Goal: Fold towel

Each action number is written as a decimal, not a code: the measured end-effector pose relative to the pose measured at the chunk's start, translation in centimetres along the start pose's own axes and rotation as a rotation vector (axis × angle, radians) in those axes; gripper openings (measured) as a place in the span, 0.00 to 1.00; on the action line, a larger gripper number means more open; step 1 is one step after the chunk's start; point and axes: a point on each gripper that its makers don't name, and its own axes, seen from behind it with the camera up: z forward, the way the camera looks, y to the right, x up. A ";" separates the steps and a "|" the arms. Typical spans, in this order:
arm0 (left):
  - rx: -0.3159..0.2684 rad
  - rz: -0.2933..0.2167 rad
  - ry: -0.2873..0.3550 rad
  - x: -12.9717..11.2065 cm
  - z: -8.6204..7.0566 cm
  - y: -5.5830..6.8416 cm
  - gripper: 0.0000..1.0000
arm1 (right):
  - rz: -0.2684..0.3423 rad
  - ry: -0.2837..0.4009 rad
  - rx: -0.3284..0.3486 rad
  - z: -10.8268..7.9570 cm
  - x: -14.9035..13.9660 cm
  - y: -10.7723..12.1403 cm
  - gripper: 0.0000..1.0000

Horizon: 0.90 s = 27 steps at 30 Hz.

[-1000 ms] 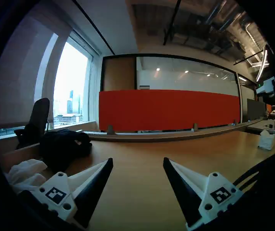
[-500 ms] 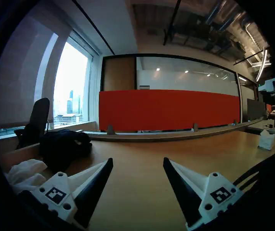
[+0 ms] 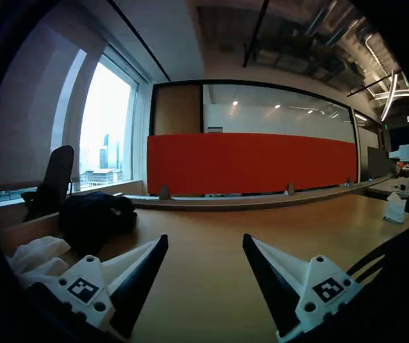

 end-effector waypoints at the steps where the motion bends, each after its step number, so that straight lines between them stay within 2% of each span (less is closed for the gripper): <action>1: 0.000 0.000 0.000 0.0 0.0 0.0 0.97 | 0.001 -0.001 -0.001 0.0 -0.4 0.2 1.00; 15: 0.000 0.000 0.000 -0.1 0.0 0.0 0.97 | -0.025 0.004 0.011 -0.3 -5.8 1.2 1.00; 21: 0.000 0.000 0.001 -0.1 0.0 0.0 0.97 | -0.037 -0.006 0.005 -0.4 -7.4 2.0 1.00; 27: 0.000 0.000 0.001 -0.1 0.1 0.1 0.97 | -0.041 -0.011 0.015 -0.5 -8.6 1.9 1.00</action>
